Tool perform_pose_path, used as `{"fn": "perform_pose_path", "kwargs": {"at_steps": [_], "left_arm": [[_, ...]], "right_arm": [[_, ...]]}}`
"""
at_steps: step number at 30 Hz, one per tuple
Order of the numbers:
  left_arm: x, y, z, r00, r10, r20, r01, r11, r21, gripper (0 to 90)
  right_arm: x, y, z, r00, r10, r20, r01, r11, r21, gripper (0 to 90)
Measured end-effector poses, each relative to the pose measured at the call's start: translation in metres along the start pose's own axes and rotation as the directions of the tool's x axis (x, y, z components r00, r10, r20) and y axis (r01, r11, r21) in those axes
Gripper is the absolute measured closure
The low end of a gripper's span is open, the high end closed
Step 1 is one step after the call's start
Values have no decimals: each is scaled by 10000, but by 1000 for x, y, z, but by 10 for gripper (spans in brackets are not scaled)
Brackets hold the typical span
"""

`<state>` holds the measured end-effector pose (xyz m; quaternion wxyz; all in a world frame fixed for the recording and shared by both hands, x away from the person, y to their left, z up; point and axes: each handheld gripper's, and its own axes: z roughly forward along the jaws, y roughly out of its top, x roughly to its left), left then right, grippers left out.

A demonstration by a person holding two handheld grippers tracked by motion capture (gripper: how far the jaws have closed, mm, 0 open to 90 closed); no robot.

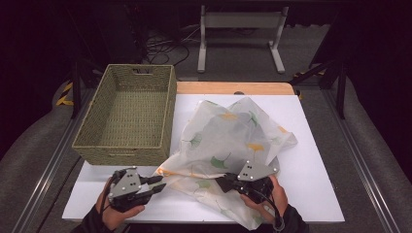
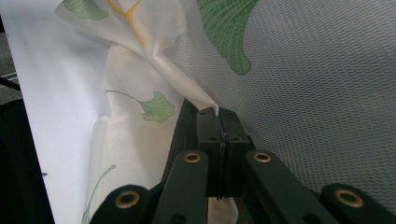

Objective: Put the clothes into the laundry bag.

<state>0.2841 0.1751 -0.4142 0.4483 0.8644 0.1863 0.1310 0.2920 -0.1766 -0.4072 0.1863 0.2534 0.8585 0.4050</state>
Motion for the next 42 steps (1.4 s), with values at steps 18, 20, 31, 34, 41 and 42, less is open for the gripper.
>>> {"fn": "perform_pose_path", "kwargs": {"at_steps": [18, 20, 31, 34, 41, 42], "left_arm": [[-2, 52, 134, 9990, 156, 422, -209, 9916, 1279, 421], [2, 56, 148, 9993, 153, 337, -187, 9945, 1030, 474], [19, 58, 171, 9849, 46, -1729, 104, 9962, 859, 865], [29, 54, 168, 9770, -432, -2086, 607, 9951, 780, 865], [26, 54, 148, 9944, -563, -899, 574, 9983, 87, 786], [23, 56, 144, 9954, -463, -835, 470, 9989, 67, 760]], "right_arm": [[2, 6, 2, 9999, 45, -150, -48, 9998, -174, 897], [2, 5, 2, 9998, 63, -208, -66, 9999, -124, 898], [8, 1, 1, 9982, -121, -590, 127, 9999, 103, 898], [8, -2, -2, 9983, -121, -578, 126, 9999, 90, 898], [5, -6, -11, 9995, 22, -300, -25, 10000, -73, 898], [4, -6, -13, 9997, 26, -252, -30, 9999, -170, 898]]}}
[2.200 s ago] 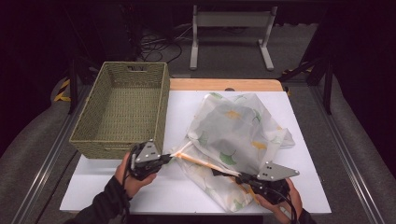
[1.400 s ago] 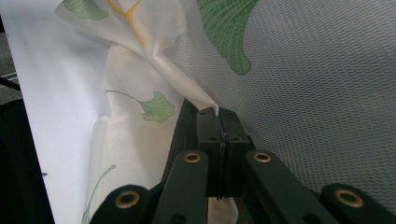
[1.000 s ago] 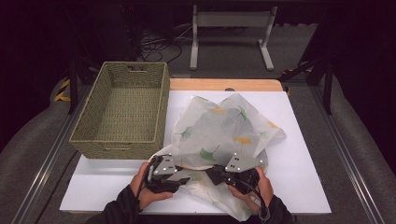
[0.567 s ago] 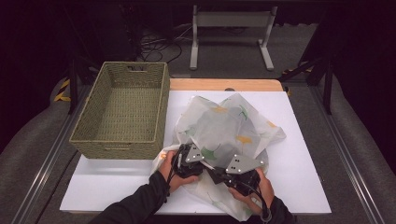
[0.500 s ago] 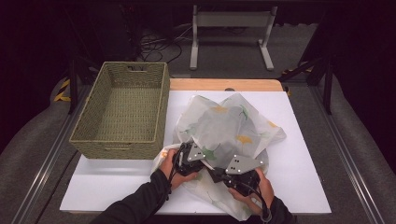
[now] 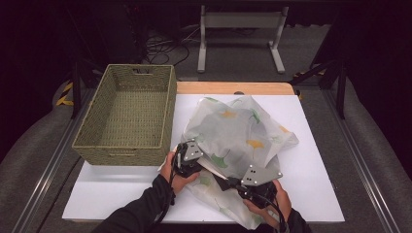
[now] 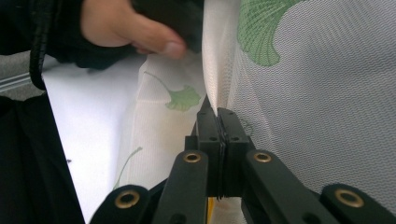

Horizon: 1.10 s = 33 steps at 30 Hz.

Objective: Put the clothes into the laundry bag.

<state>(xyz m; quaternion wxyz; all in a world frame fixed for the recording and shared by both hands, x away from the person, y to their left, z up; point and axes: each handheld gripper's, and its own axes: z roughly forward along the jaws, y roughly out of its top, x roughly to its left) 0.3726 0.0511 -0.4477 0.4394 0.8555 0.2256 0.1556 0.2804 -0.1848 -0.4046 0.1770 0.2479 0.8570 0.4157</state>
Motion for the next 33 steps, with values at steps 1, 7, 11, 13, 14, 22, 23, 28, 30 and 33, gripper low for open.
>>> {"fn": "perform_pose_path", "kwargs": {"at_steps": [1, 7, 11, 13, 14, 22, 23, 28, 30, 33], "left_arm": [[-3, 2, -6, 9999, 26, 171, -23, 9999, -153, 723], [-13, 6, -34, 9909, 987, 919, -983, 9951, -89, 741], [-16, 6, -48, 9855, 1139, 1261, -1168, 9930, 161, 781], [-21, 6, -53, 9683, 1474, 2016, -1471, 9890, -165, 792], [-25, 6, -51, 9581, 1739, 2277, -1715, 9847, -305, 797], [-51, 12, 12, 9317, 2113, 2953, -2272, 9736, 200, 782], [-52, 14, 20, 9318, 2149, 2924, -2309, 9727, 209, 780], [-55, 22, 35, 9480, 2546, 1912, -2672, 9627, 432, 895], [-53, 21, 39, 9572, 2309, 1744, -2420, 9692, 448, 897], [-50, 18, 43, 9699, 2062, 1298, -2134, 9759, 447, 898]], "right_arm": [[0, 0, -1, 10000, 17, 46, -16, 10000, -39, 898], [-2, 1, -5, 9993, 208, 325, -200, 9995, -261, 898], [-2, 2, -6, 9989, 244, 394, -232, 9992, -328, 899], [-3, 2, -6, 9990, 284, 345, -271, 9989, -372, 898], [-3, 2, -6, 9991, 297, 306, -286, 9989, -365, 898], [1, 2, -2, 9996, 244, 134, -240, 9995, -226, 898], [1, 2, -1, 9997, 241, 106, -239, 9995, -200, 899], [-1, -2, 1, 9994, 347, 25, -346, 9993, -105, 899], [-2, -3, 1, 9992, 410, -19, -410, 9991, -54, 898], [-1, -5, 3, 9990, 443, -52, -442, 9990, 61, 899]]}}
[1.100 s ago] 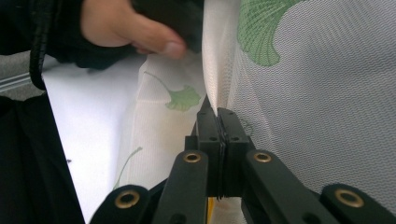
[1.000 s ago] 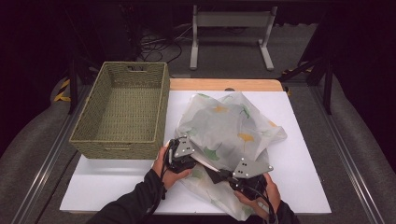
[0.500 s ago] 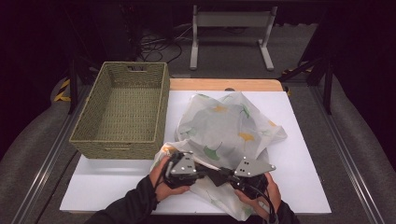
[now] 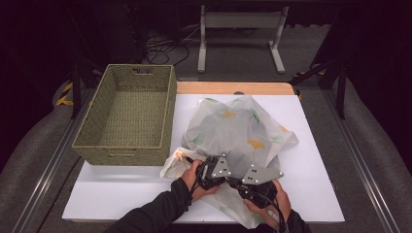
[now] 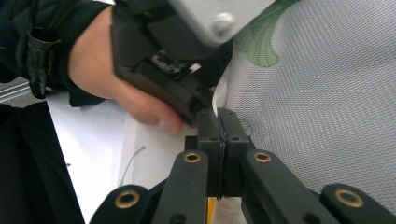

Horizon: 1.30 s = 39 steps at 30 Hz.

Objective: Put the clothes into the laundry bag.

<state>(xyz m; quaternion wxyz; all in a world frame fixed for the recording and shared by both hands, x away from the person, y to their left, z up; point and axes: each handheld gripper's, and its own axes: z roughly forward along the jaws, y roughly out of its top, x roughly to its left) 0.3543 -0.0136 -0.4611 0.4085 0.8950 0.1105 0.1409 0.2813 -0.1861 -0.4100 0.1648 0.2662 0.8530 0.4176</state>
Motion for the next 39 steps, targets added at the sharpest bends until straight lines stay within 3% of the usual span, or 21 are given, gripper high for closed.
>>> {"fn": "perform_pose_path", "kwargs": {"at_steps": [2, 4, 6, 11, 16, 17, 19, 20, 21, 22, 26, 30, 34, 36, 39], "left_arm": [[4, -2, -1, 9990, -355, -281, 349, 9992, -195, 898], [7, -5, -3, 9936, -846, -743, 812, 9955, -480, 898], [8, -5, -4, 9913, -1007, -849, 961, 9937, -572, 898], [13, -8, -7, 9749, -1606, -1542, 1481, 9850, -890, 899], [15, -11, -12, 9774, -1787, -1128, 1674, 9805, -1031, 893], [16, -13, -14, 9812, -1709, -901, 1610, 9811, -1078, 893], [15, -18, -25, 9863, -1571, -507, 1499, 9811, -1222, 817], [15, -18, -25, 9863, -1571, -507, 1499, 9811, -1222, 785], [15, -21, -36, 9919, -1260, -160, 1236, 9864, -1082, 760], [15, -21, -36, 9919, -1260, -160, 1236, 9864, -1082, 731], [11, -26, -73, 9957, -862, 344, 895, 9902, -1068, 650], [5, -40, -112, 9972, -654, 353, 693, 9903, -1206, 611], [9, -55, -140, 9950, -971, -226, 928, 9849, -1461, 535], [15, -64, -153, 9882, -1470, -432, 1381, 9765, -1652, 501], [26, -77, -158, 9746, -2032, -944, 1893, 9722, -1380, 415]], "right_arm": [[1, 0, 0, 10000, -13, 22, 13, 10000, -15, 898], [2, 0, -2, 10000, -46, -18, 46, 10000, -72, 898], [3, -1, -2, 10000, -38, -81, 38, 10000, -57, 898], [6, -4, -1, 9996, -130, -251, 134, 9998, 148, 898], [8, -5, 0, 9995, -198, -227, 205, 9992, 333, 898], [7, -5, 0, 9996, -210, -188, 216, 9992, 347, 898], [5, -6, -1, 9997, -197, -138, 201, 9993, 311, 898], [5, -6, -3, 9998, -174, -118, 177, 9995, 271, 898], [4, -5, -4, 9999, -133, -74, 135, 9997, 186, 898], [4, -5, -4, 9999, -133, -74, 135, 9997, 186, 898], [5, -2, -11, 10000, -79, -10, 79, 9999, -111, 898], [5, -1, -17, 9999, -89, -81, 86, 9995, -317, 899], [8, -2, -20, 9998, -100, -155, 94, 9993, -352, 898], [11, -2, -21, 9995, -148, -274, 138, 9992, -366, 898], [15, -1, -21, 9989, -228, -407, 213, 9991, -360, 898]]}}
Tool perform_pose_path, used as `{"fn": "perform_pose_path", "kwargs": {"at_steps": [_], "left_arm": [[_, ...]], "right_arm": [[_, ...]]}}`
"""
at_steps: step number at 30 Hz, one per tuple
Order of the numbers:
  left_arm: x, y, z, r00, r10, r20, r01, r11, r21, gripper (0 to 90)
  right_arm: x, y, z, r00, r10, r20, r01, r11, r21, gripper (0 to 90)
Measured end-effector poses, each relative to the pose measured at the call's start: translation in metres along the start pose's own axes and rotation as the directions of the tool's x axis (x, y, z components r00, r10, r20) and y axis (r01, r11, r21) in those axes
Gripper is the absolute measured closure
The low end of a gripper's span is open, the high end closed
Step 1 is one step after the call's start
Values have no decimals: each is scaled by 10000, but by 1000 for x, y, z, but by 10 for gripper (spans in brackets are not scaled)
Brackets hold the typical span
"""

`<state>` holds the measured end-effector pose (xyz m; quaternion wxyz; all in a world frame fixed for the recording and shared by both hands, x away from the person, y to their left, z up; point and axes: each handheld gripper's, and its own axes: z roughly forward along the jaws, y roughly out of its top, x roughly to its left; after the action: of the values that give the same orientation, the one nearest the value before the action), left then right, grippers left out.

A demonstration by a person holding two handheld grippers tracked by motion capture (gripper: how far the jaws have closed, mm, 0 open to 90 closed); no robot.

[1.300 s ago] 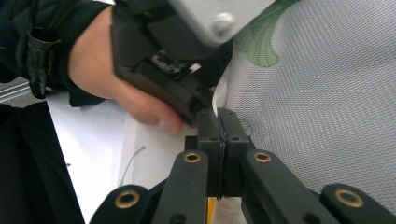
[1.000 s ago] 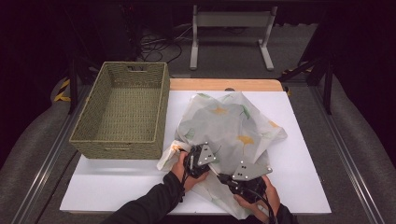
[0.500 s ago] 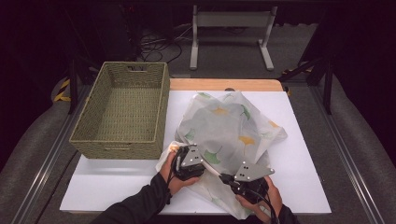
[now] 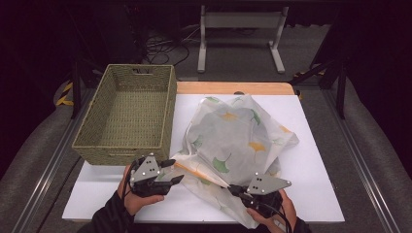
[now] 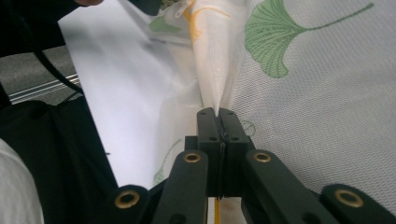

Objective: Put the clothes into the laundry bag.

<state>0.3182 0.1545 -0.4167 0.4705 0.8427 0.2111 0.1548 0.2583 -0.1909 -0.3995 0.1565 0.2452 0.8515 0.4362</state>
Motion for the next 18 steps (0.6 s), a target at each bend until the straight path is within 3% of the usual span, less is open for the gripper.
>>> {"fn": "perform_pose_path", "kwargs": {"at_steps": [1, 3, 5, 7, 8, 9, 10, 11, 12, 14, 18], "left_arm": [[0, 0, 0, 10000, 0, 0, 0, 10000, 0, 387], [7, -8, 7, 9993, 16, -380, 6, 9983, 576, 366], [12, -13, 16, 9987, -410, -301, 436, 9950, 900, 325], [14, -15, 27, 9979, -468, -450, 524, 9896, 1343, 320], [16, -16, 31, 9982, -572, -195, 594, 9877, 1449, 349], [16, -16, 31, 9982, -572, -195, 594, 9877, 1449, 426], [16, -17, 34, 9974, -464, -558, 556, 9827, 1765, 488], [16, -17, 34, 9974, -464, -558, 556, 9827, 1765, 581], [18, -18, 34, 9980, -476, -414, 543, 9824, 1787, 581], [18, -20, 30, 9981, -444, -437, 521, 9793, 1955, 749], [15, -22, 13, 9996, -251, -104, 266, 9812, 1912, 843]], "right_arm": [[0, 0, 0, 10000, 0, 0, 0, 10000, 0, 898], [2, 0, 0, 9999, -67, -96, 67, 10000, 38, 898], [4, -1, 0, 9999, -90, -146, 91, 9999, 67, 898], [4, -1, -1, 9998, -93, -189, 94, 9999, 83, 898], [4, -2, -1, 9997, -74, -217, 76, 9999, 93, 898], [5, -2, -1, 9997, -75, -243, 78, 9999, 107, 898], [5, -3, -1, 9997, -82, -237, 85, 9999, 119, 898], [5, -3, -1, 9997, -82, -237, 85, 9999, 119, 898], [4, -3, -1, 9997, -62, -243, 66, 9998, 169, 898], [3, -5, 0, 9998, -86, -166, 91, 9995, 295, 898], [2, -8, 7, 9998, -7, -220, 18, 9987, 507, 898]]}}
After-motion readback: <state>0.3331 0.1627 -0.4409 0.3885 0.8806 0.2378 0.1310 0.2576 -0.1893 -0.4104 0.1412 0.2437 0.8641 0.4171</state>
